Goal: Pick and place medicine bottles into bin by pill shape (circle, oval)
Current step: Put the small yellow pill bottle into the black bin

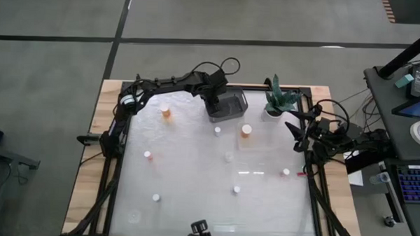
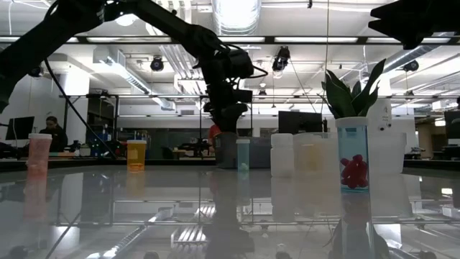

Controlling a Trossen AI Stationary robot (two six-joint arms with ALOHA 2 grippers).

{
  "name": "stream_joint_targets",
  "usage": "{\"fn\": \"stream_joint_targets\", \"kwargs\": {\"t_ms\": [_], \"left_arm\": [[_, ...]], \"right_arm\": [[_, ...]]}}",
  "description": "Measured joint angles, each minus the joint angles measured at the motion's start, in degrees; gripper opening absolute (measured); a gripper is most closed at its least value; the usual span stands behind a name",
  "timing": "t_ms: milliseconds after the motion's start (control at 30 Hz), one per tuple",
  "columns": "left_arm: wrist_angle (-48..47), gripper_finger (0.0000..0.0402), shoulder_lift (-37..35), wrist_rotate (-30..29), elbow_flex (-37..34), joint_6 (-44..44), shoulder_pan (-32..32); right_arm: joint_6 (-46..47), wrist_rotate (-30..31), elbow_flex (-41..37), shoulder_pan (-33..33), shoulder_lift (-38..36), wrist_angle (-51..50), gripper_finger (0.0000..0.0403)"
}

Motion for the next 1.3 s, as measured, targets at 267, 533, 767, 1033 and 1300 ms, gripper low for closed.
{"fn": "stream_joint_targets", "kwargs": {"t_ms": [267,533,767,1033,1300], "left_arm": [[0.04,0.0119,0.00,0.68,-0.14,-0.04,-0.21],[0.07,0.0124,-0.02,0.93,-0.36,-1.51,-0.26],[0.04,0.0125,-0.02,5.05,-0.40,-1.58,-0.28],[0.04,0.0125,-0.02,5.13,-0.40,-1.59,-0.31],[0.04,0.0125,-0.07,4.89,-0.48,-1.57,-0.28]], "right_arm": [[0.00,-0.01,0.00,0.00,0.00,0.00,0.0224],[0.00,-0.07,0.00,0.00,-0.01,-0.02,0.0224],[0.00,-0.16,0.00,0.00,-0.02,-0.06,0.0224],[0.00,-0.16,0.00,0.00,-0.02,-0.07,0.0224],[-0.02,-0.14,0.00,0.00,-0.02,-0.09,0.0224]]}}
